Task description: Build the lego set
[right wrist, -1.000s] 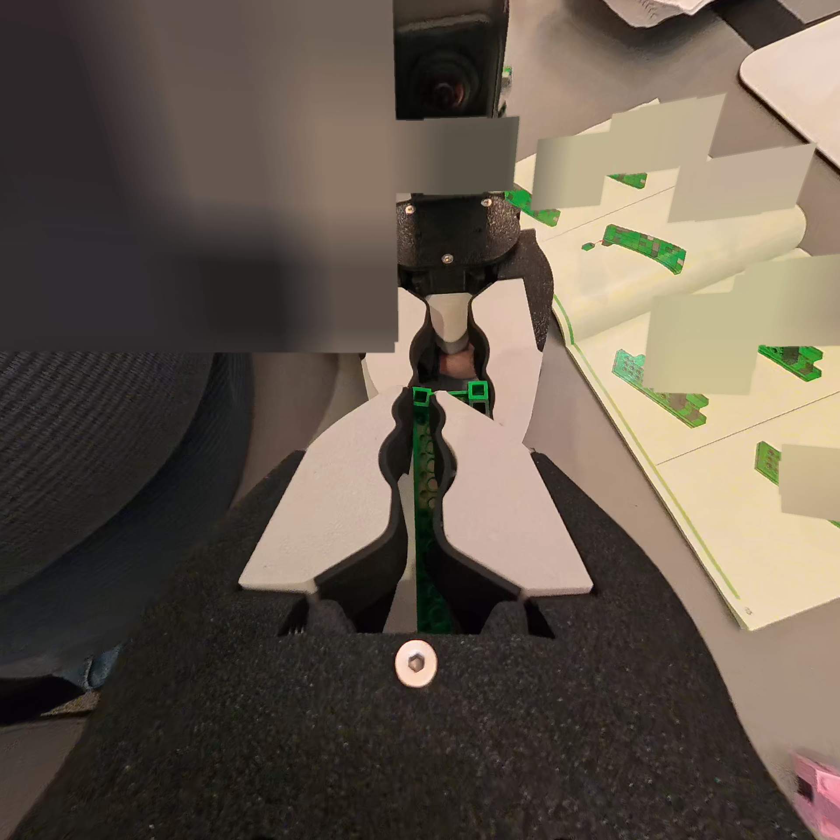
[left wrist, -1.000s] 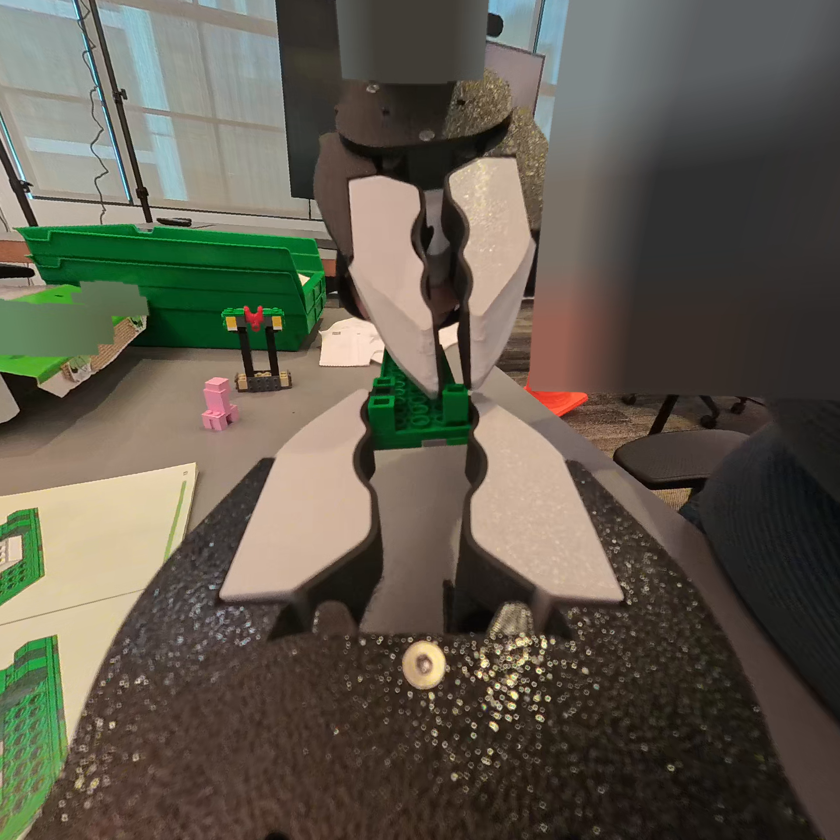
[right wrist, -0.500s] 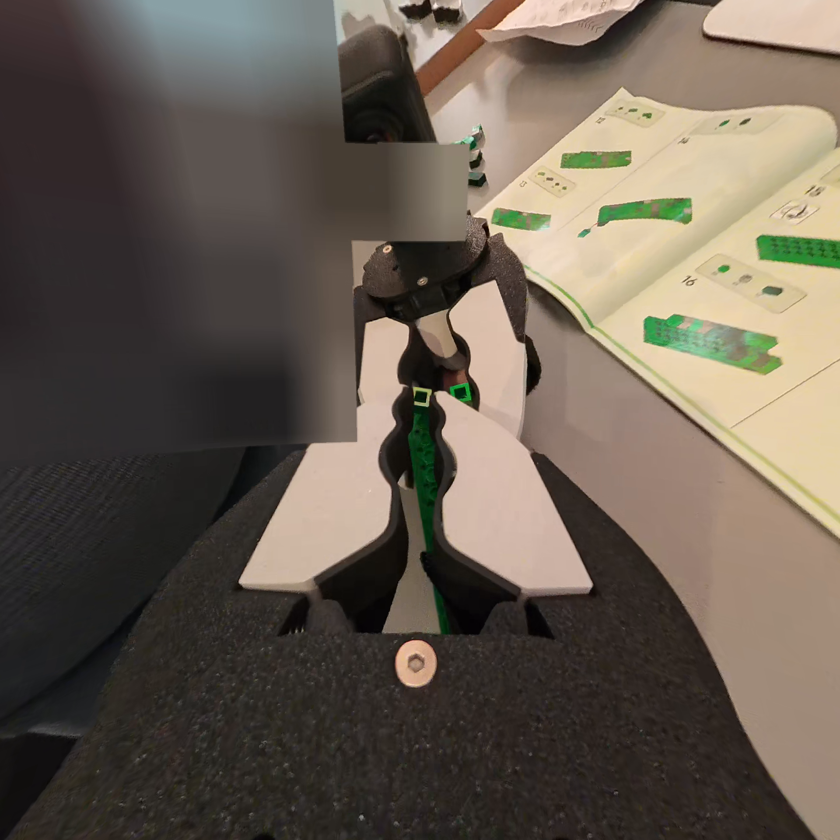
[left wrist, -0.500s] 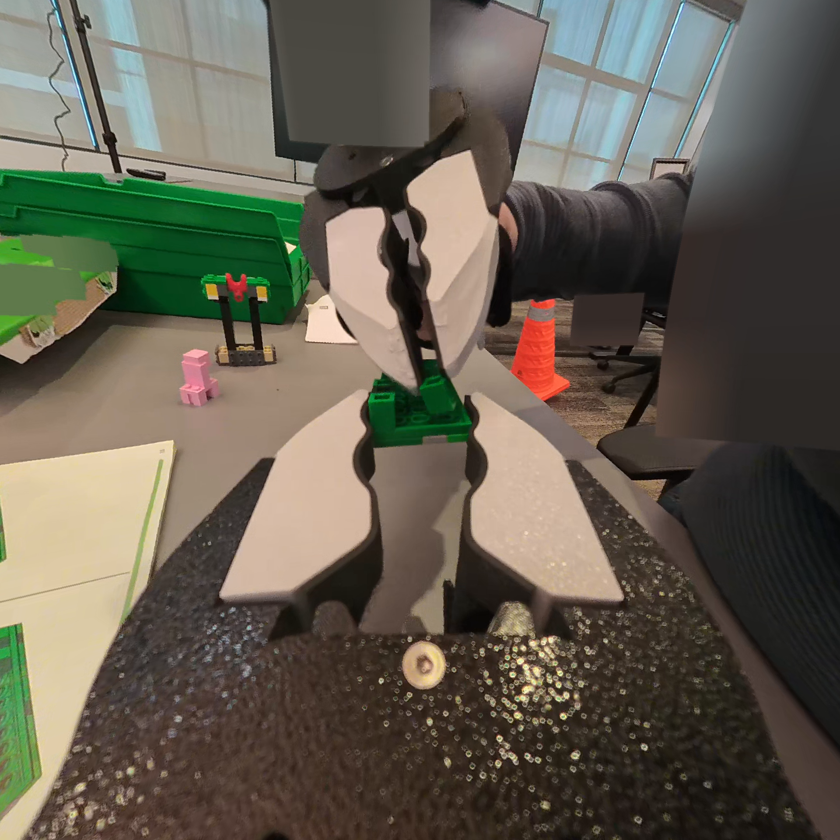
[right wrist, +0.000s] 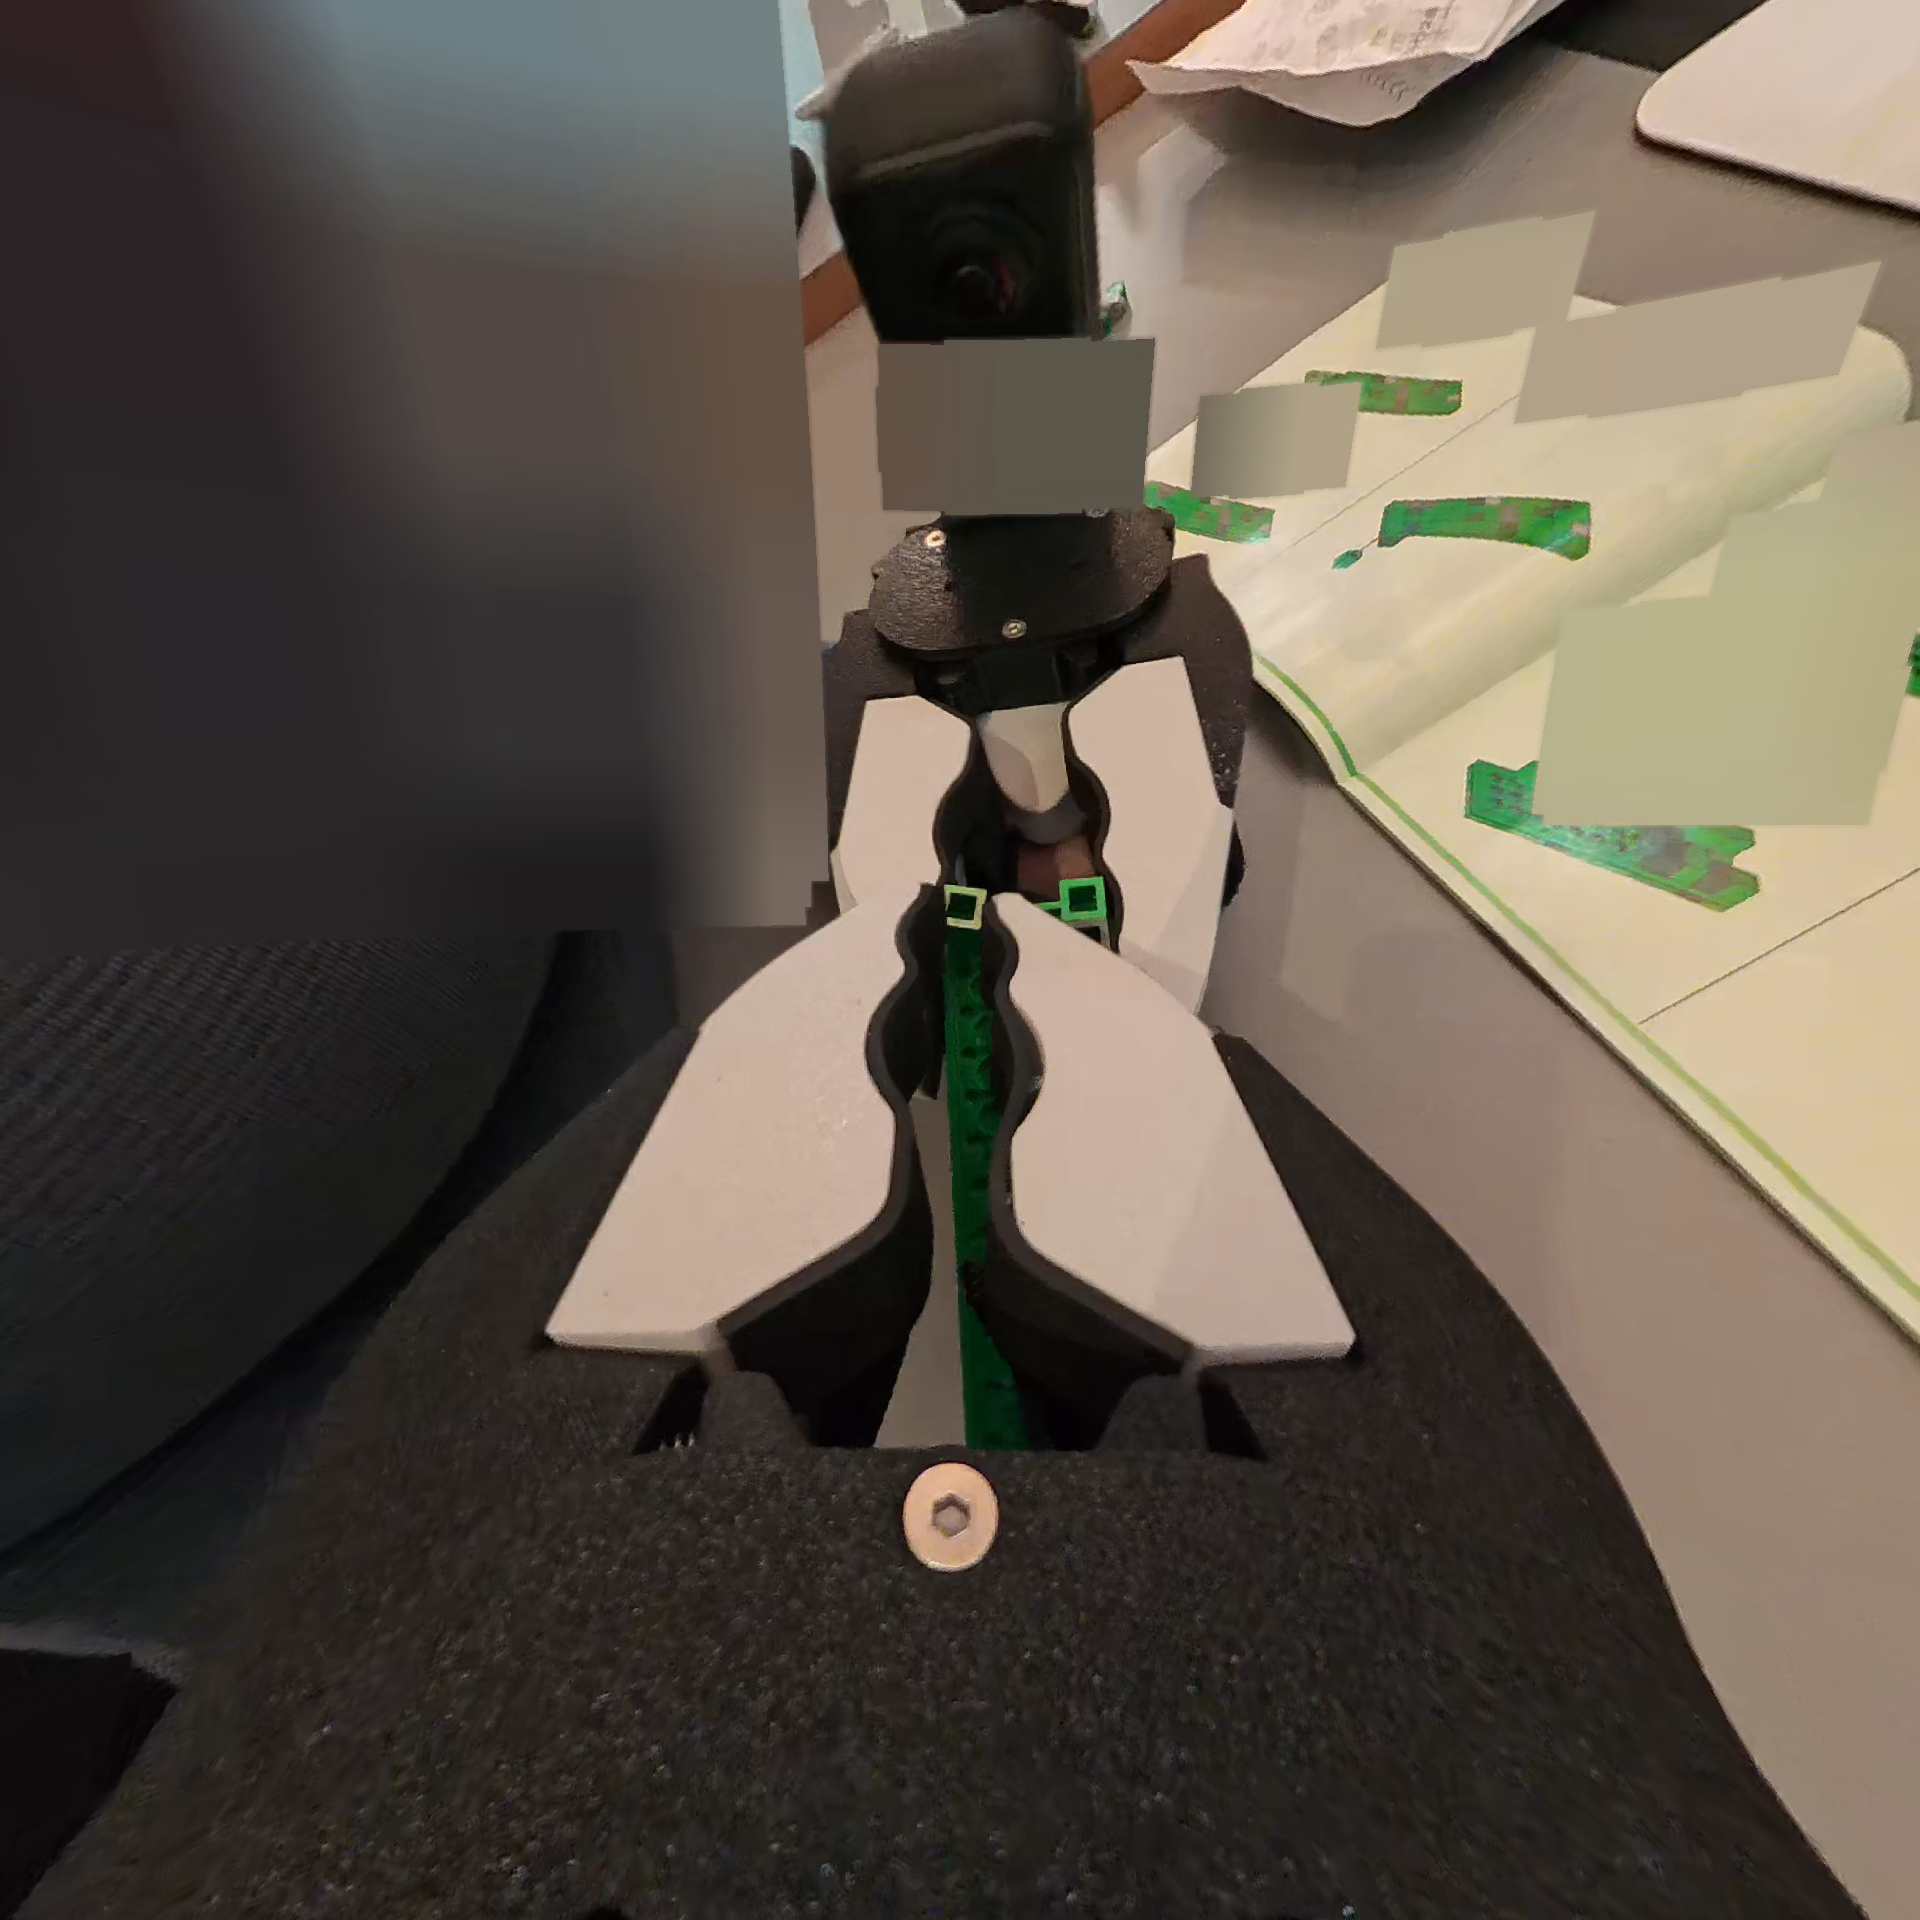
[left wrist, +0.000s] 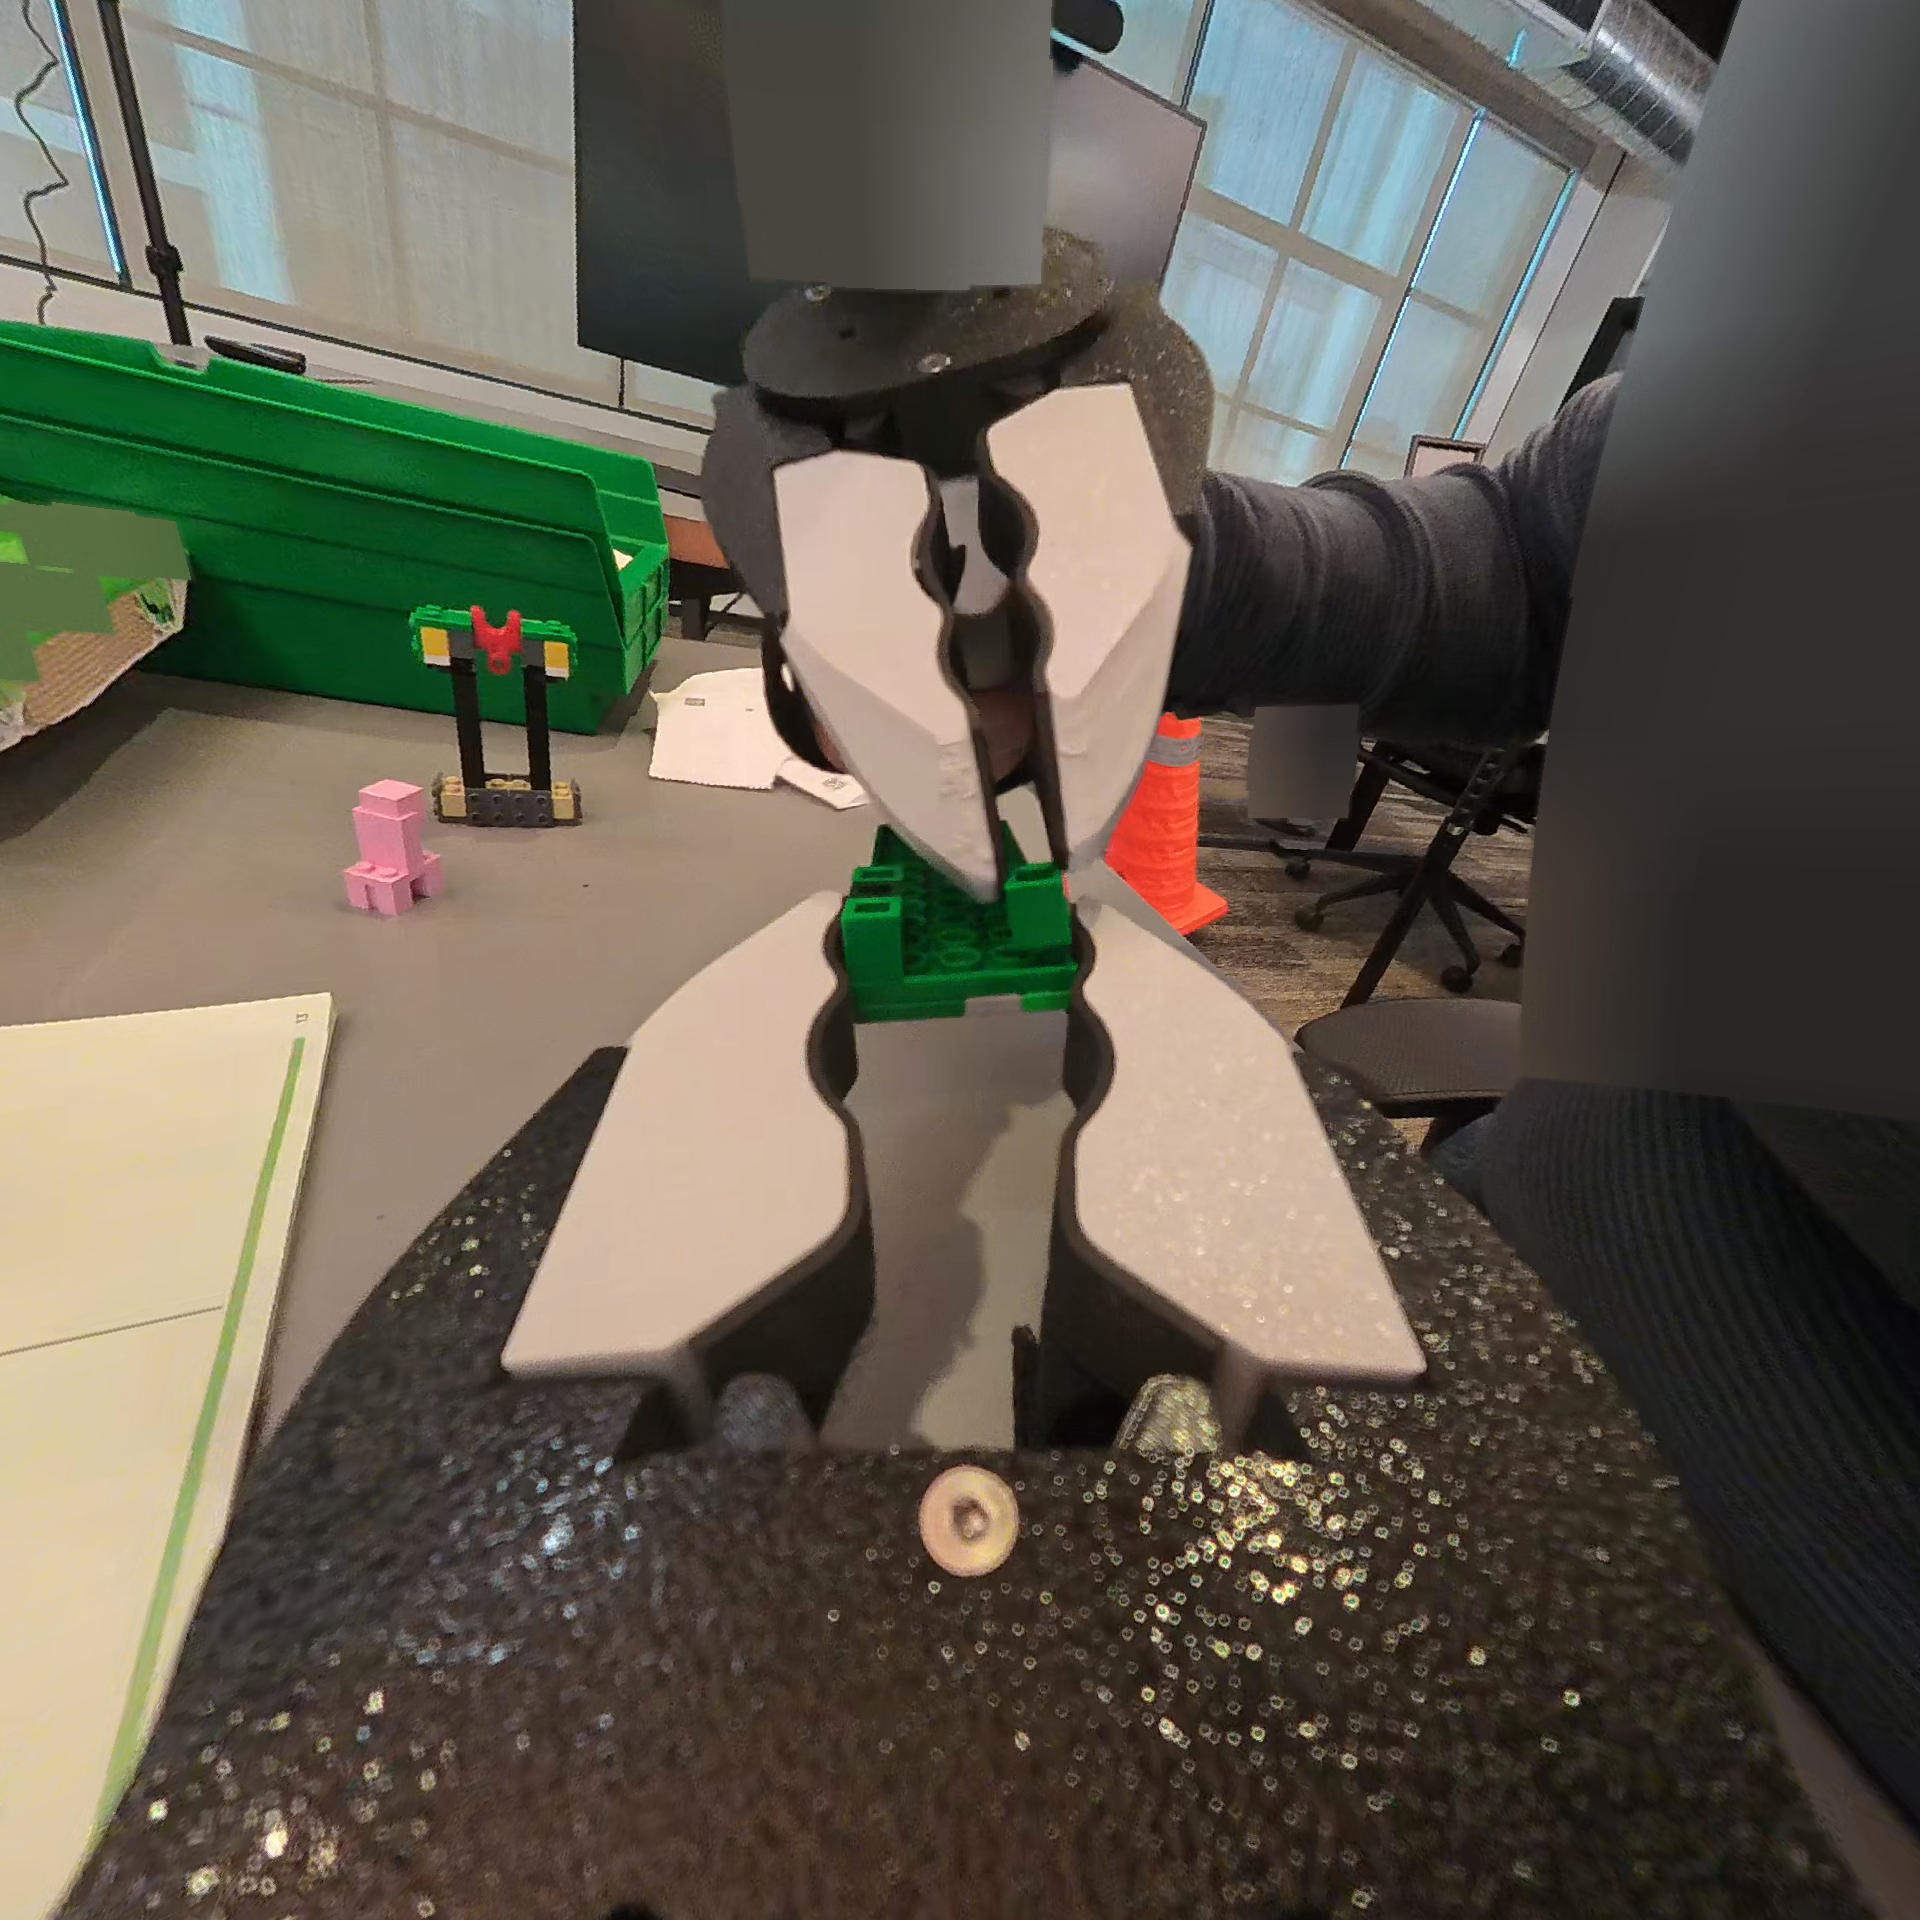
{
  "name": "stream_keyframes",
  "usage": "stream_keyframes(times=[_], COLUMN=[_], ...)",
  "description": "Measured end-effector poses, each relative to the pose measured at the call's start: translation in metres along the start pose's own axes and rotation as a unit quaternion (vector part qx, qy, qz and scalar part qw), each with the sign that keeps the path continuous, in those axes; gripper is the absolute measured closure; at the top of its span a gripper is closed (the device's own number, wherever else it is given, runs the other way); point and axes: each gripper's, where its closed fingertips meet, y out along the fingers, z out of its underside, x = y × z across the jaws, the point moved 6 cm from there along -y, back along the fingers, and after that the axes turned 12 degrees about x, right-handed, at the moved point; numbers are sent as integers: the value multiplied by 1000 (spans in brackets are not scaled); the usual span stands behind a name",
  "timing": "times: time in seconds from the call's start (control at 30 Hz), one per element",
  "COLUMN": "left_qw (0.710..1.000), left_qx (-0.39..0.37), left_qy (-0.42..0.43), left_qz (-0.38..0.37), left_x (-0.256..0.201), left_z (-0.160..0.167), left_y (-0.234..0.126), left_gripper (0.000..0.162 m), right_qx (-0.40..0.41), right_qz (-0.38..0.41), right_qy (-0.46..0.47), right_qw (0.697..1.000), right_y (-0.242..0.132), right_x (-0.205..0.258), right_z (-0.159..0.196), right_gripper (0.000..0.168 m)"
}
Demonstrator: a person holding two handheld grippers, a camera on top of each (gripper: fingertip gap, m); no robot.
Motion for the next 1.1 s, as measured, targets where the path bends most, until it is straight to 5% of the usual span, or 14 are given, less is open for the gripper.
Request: stream_keyframes(times=[0.83,1.1], left_qw=[1000,999], left_qx=[5,35], left_qy=[17,31], left_qz=[17,10], left_x=[-5,-8], left_z=[1,4], left_y=[2,8], left_gripper=[126,126], right_qx=[72,182], right_qz=[94,118], right_qy=[-163,-157], right_qw=[980,964], right_y=[5,9], right_x=[16,21], right_z=[-1,-3], right_gripper=[162,162])
